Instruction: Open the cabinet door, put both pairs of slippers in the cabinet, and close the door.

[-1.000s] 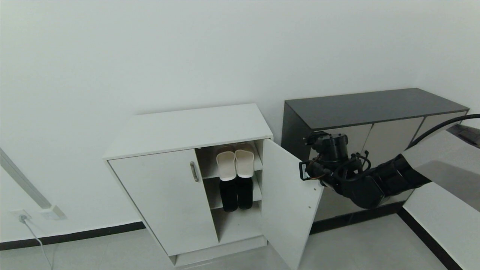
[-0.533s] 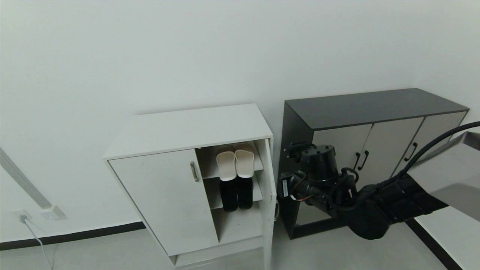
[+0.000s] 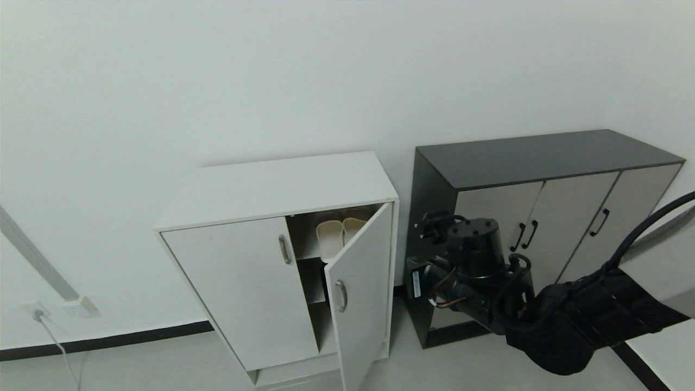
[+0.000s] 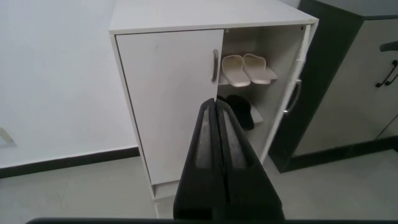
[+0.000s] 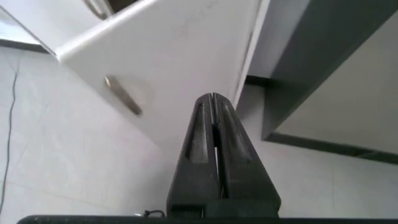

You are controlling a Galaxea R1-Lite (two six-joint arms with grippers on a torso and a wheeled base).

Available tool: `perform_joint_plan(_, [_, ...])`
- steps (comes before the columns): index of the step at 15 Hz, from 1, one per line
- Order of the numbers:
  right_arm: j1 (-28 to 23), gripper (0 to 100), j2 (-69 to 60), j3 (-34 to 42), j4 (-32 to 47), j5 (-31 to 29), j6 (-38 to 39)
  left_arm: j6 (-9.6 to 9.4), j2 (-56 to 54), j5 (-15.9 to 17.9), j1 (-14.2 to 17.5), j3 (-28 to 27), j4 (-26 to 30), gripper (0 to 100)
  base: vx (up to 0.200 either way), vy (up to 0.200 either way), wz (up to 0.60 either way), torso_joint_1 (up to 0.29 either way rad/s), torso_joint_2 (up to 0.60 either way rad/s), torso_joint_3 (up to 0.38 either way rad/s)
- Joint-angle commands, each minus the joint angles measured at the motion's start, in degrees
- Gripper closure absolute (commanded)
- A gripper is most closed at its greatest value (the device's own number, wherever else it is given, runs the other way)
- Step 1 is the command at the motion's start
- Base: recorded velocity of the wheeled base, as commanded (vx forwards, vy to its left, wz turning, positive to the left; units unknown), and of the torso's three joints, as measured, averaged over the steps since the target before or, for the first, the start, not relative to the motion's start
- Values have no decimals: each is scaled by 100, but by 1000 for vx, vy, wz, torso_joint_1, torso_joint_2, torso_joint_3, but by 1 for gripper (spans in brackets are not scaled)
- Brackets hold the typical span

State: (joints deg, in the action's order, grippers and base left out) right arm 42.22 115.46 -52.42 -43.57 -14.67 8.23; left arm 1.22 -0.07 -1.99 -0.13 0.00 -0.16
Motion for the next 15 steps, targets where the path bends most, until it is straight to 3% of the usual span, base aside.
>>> perform_joint_plan(1, [76, 100, -23, 144, -117, 60, -23, 1, 7, -3, 5, 0, -2, 100, 0, 0, 600, -2, -2, 2])
perform_joint_plan(3, [76, 100, -32, 206, -205, 166, -32, 1, 7, -3, 5, 0, -2, 100, 0, 0, 600, 10, 7, 0])
perform_joint_plan(9, [24, 100, -32, 478, -714, 201, -190, 1, 7, -3, 5, 0, -2, 100, 0, 0, 0, 0, 0, 0])
perform_joint_plan(15, [41, 100, -129, 1832, -1875, 983, -269, -8, 7, -3, 5, 0, -2, 100, 0, 0, 0, 0, 0, 0])
